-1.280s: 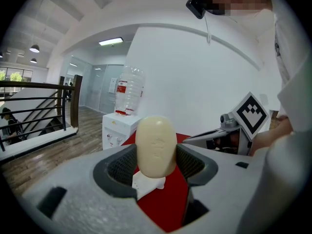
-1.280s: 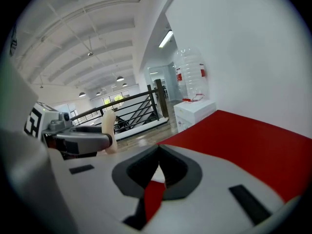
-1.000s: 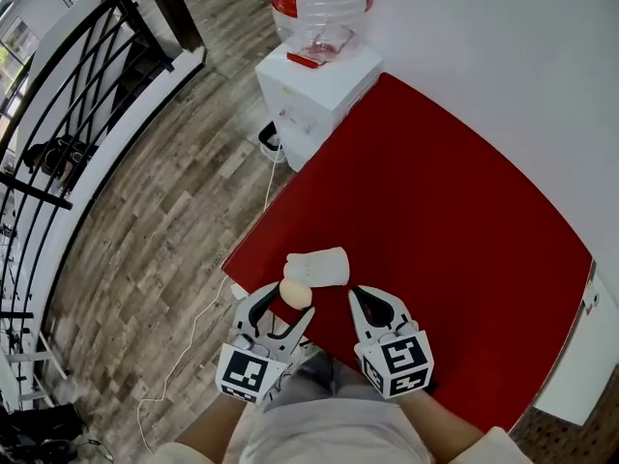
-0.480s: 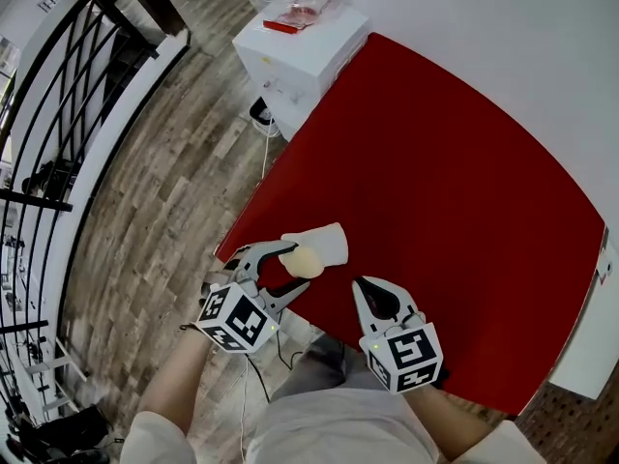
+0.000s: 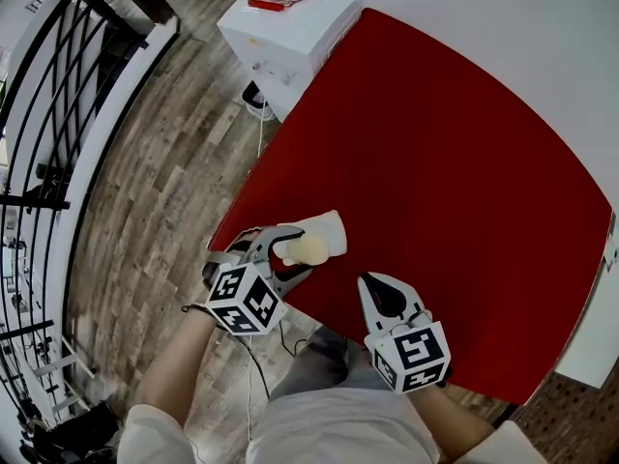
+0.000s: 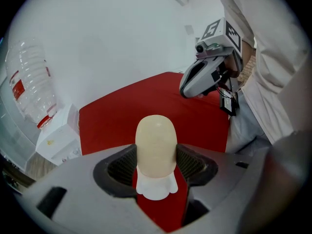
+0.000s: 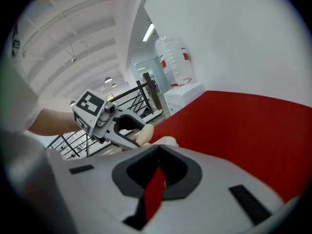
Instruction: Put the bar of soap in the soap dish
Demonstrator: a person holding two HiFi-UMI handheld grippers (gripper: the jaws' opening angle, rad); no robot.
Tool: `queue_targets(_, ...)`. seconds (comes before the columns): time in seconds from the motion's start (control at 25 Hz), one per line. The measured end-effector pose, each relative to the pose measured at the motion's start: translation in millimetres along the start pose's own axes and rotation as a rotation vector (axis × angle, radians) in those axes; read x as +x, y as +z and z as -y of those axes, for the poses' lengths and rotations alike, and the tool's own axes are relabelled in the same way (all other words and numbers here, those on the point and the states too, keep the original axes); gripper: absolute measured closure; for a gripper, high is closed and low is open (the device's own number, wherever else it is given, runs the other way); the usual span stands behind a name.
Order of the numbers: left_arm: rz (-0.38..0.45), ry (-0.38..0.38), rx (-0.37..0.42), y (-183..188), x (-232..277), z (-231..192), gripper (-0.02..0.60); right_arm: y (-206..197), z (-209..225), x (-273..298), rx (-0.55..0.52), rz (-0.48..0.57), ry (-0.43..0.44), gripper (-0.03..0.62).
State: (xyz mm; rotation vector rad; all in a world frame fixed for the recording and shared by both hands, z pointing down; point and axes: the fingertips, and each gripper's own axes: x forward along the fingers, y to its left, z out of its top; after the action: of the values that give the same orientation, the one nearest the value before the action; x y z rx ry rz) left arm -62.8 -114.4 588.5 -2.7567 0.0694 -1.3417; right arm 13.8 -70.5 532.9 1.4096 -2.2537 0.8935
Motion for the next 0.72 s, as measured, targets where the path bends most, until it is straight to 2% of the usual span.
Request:
queue_targets(0.44, -0.034, -0.057, -0.042, -16.6, 32.4, -2.6, 0.321, -9.1, 19.7, 7.1, 0.032, -0.003, -0.032, 0.589)
queue_targets(0.72, -0.06, -0.084, -0.031, -24.1, 39.4, -2.8, 0.321, -13.5, 15.6, 6.5, 0.053, -0.011, -0.02, 0.589)
